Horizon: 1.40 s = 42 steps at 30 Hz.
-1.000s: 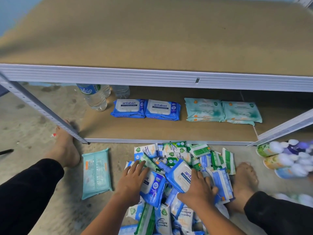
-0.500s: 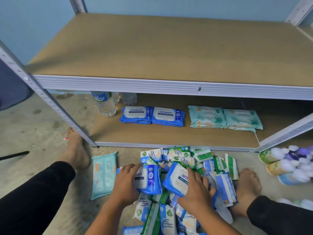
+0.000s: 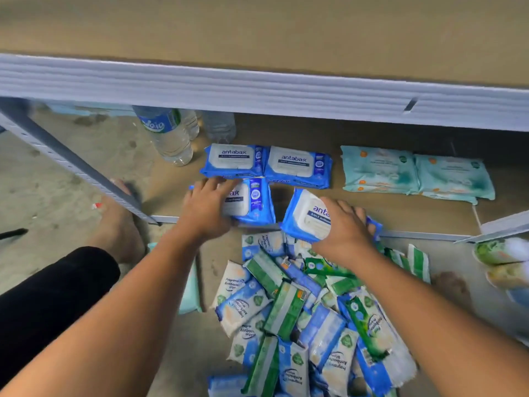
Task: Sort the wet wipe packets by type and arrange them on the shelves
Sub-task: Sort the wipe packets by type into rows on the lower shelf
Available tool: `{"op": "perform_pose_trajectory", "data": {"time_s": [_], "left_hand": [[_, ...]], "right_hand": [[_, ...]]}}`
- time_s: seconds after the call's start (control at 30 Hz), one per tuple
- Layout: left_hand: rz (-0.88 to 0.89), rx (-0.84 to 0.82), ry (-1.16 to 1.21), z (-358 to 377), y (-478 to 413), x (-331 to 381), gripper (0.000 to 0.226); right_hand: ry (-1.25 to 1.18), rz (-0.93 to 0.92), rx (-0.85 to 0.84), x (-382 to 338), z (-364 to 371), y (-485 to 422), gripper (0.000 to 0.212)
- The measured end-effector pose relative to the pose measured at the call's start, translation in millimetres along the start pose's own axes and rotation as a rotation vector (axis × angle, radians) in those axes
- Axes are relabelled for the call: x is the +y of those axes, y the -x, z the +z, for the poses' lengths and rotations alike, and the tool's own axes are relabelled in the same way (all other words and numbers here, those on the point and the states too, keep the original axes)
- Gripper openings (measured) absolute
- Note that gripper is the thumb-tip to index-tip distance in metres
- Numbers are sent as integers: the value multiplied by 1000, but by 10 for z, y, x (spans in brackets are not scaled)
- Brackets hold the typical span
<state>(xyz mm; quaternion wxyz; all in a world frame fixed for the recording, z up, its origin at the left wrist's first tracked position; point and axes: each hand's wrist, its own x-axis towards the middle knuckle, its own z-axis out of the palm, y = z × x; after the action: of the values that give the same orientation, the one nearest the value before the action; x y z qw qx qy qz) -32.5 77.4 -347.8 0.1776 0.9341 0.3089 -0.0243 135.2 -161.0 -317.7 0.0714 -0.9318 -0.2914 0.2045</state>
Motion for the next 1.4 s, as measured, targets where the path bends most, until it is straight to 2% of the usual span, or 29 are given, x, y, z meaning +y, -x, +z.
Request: {"op": "perform_pose_trajectory", "data": {"time_s": [0.3, 0.37, 0.47, 0.53, 0.7, 0.9, 1.3, 1.4], "left_hand": [[19, -15, -92, 14, -1282, -183, 92], [16, -37, -66, 84, -1425, -216, 88], [-6, -48, 1, 196, -1569, -244, 80], [-30, -20, 32, 249, -1595, -233, 78], [-56, 168, 57, 325, -1469, -216, 67], [-50, 160, 99, 311, -1445, -252, 71], [-49, 134, 125, 311, -1424, -239, 74], [-63, 80, 148, 260, -1384, -221, 78]], "right_hand": [[6, 1, 43, -20, -9, -1132, 99], [-30, 9, 104, -55, -31, -1269, 94], [-41, 1, 104, -154, -89, -1452, 86], [-33, -21, 82, -236, -145, -1557, 83], [45, -133, 11, -420, -182, -1778, 76], [164, -232, -58, -530, -41, -1935, 95], [282, -269, -50, -432, 118, -1953, 91], [318, -207, -59, -453, 139, -1851, 94]]}}
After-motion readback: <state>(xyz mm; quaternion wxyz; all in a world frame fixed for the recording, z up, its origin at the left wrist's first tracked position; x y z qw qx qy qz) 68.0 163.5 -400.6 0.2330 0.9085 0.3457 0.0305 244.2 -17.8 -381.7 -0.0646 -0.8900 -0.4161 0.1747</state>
